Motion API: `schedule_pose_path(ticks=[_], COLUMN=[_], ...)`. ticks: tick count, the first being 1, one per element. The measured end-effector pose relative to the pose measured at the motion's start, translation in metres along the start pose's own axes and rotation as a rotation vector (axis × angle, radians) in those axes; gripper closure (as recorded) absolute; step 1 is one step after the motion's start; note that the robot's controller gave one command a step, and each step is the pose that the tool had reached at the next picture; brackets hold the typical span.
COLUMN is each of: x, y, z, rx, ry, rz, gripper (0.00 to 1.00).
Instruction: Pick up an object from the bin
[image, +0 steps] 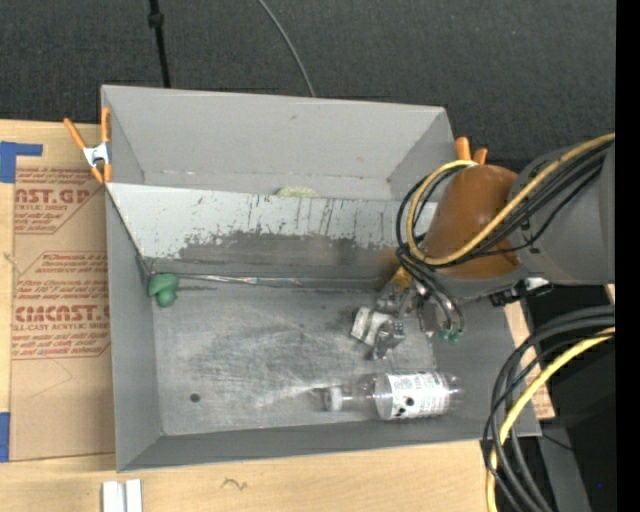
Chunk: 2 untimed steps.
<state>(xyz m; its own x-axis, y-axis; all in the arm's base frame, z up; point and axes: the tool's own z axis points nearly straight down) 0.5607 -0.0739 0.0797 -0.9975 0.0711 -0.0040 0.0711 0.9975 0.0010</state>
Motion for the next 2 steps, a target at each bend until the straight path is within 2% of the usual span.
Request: schedule_pose_path(ticks=[1, 2], x=[-0.004, -0.014], y=[0.002, -0.002], z=[-0.043, -0.112], rx=[-0.001, 0.0], ry=[0.01, 0.005], rz=[0.005, 0.005], gripper=[1.0, 1.0])
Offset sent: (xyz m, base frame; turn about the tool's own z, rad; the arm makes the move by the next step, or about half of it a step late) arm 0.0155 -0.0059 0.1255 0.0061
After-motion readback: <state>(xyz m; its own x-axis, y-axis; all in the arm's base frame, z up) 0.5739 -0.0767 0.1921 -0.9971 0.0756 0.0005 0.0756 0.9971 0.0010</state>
